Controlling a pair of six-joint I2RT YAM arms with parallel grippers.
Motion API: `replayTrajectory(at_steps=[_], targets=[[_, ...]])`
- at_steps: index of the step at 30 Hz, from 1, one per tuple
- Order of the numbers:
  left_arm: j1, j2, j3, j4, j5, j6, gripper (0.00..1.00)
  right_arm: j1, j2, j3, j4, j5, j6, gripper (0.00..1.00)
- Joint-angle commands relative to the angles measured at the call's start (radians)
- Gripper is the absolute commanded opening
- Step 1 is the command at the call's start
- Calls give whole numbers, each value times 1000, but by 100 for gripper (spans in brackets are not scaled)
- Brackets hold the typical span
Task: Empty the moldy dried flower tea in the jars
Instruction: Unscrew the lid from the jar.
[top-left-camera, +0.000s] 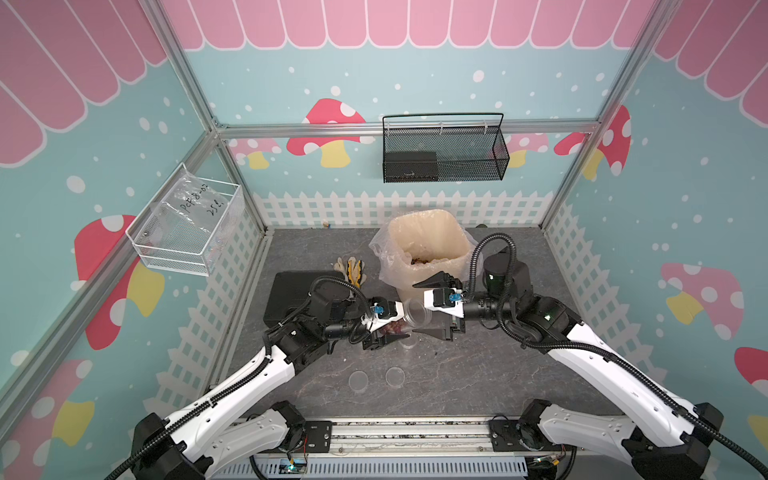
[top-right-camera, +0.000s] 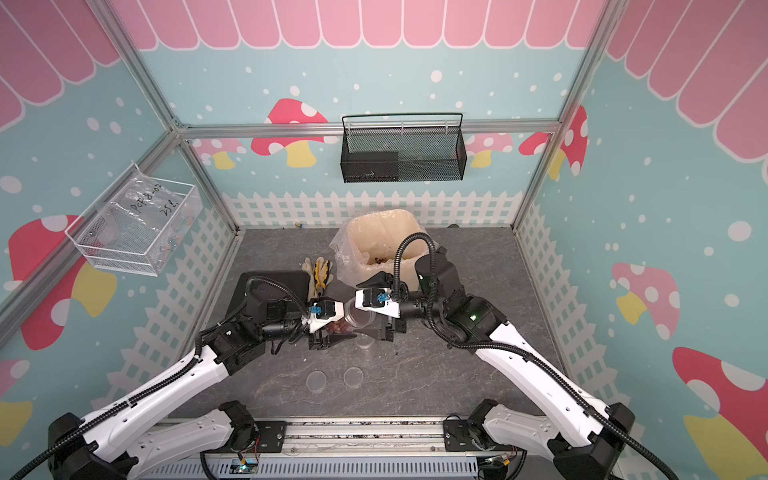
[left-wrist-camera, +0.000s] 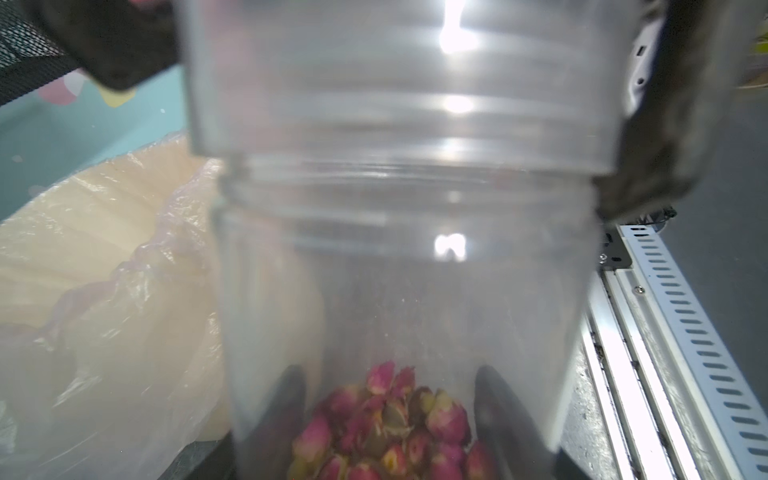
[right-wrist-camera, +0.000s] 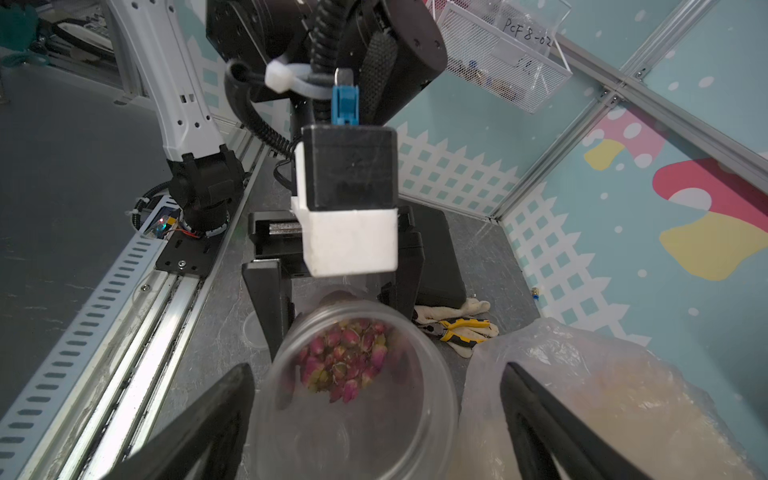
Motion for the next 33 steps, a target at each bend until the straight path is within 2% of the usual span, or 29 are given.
replayTrajectory(at_steps=[1,9,14,21,33], targets=[[-6,-22,-21,66,-103,5,12,-4,-59,24,93,-16,267,89],[-27,-27,-32,115,-288,88,12,-4,-40,41,-8,226,676,87],[-63,-26,-34,116,-378,137,11,-8,12,105,-98,273,881,85],[-78,-36,-34,110,-389,148,11,-11,75,126,-134,229,945,85],[-84,-41,-31,92,-399,157,11,-11,122,125,-146,143,939,82]])
